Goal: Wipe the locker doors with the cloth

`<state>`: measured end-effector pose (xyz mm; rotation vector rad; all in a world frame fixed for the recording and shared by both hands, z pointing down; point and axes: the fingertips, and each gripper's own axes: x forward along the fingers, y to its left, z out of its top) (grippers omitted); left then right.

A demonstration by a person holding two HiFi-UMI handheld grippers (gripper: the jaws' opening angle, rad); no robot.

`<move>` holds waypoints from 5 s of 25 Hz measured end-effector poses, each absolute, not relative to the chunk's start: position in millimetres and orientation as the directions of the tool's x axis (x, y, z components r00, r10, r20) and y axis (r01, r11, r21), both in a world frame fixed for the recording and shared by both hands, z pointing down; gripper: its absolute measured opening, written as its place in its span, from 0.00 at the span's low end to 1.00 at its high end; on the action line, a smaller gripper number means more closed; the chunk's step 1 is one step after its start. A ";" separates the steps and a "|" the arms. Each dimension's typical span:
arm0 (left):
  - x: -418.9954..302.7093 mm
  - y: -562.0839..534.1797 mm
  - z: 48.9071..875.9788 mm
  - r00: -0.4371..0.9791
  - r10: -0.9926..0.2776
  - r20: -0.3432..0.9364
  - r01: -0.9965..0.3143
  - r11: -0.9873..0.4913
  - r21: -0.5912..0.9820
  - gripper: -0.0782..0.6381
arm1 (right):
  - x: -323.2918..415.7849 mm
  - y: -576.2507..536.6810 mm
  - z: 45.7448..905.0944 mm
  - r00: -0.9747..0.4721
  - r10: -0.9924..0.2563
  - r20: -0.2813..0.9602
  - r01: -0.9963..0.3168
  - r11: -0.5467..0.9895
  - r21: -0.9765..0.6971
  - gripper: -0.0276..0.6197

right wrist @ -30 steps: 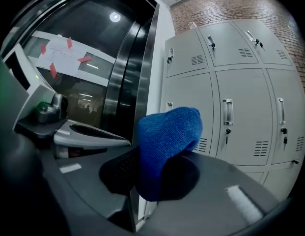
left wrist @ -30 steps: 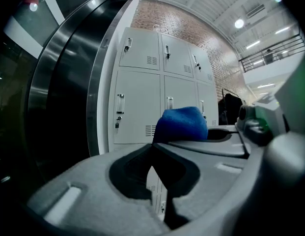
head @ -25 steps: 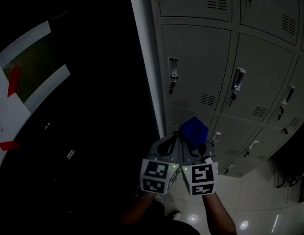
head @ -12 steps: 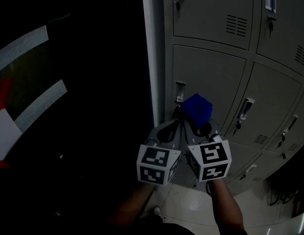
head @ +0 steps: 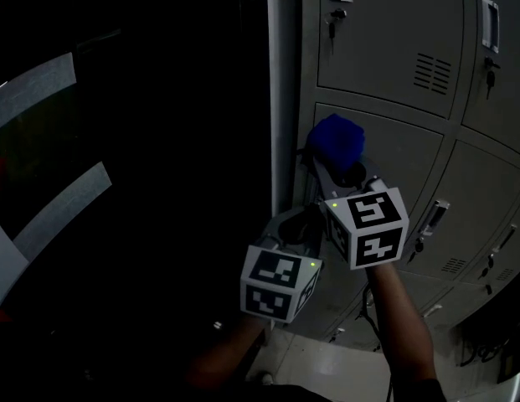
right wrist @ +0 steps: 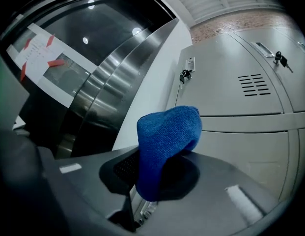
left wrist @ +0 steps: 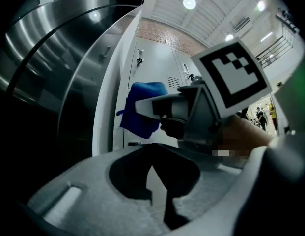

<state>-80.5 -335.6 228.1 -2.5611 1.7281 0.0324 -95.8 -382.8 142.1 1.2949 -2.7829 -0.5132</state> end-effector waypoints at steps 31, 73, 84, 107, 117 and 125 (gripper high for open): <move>-28.7 -371.0 246.2 0.487 -0.873 -0.017 -0.873 -0.486 -0.047 0.12 | 61.6 -420.7 149.2 -0.375 -0.916 -0.142 -0.904 0.327 0.277 0.15; -88.7 -355.1 258.8 0.358 -0.934 -0.022 -0.933 -0.356 -0.049 0.12 | -72.2 -417.0 222.7 -0.619 -0.783 -0.062 -0.765 0.584 0.272 0.15; -57.0 -363.0 265.2 0.411 -0.912 -0.007 -0.911 -0.411 -0.025 0.12 | -1.9 -414.8 226.6 -0.516 -0.854 -0.069 -0.837 0.485 0.255 0.15; -33.9 -370.6 278.8 0.425 -0.905 0.014 -0.905 -0.425 -0.021 0.12 | 75.4 -405.4 238.7 -0.407 -0.911 -0.062 -0.896 0.385 0.221 0.15; -71.3 -361.4 288.7 0.336 -0.942 0.015 -0.939 -0.337 -0.064 0.12 | -34.0 -390.8 261.2 -0.623 -0.780 -0.061 -0.768 0.594 0.239 0.15; -95.7 -353.2 292.1 0.282 -0.959 0.005 -0.954 -0.281 -0.099 0.12 | -95.8 -403.0 296.8 -0.705 -0.709 -0.004 -0.688 0.684 0.243 0.15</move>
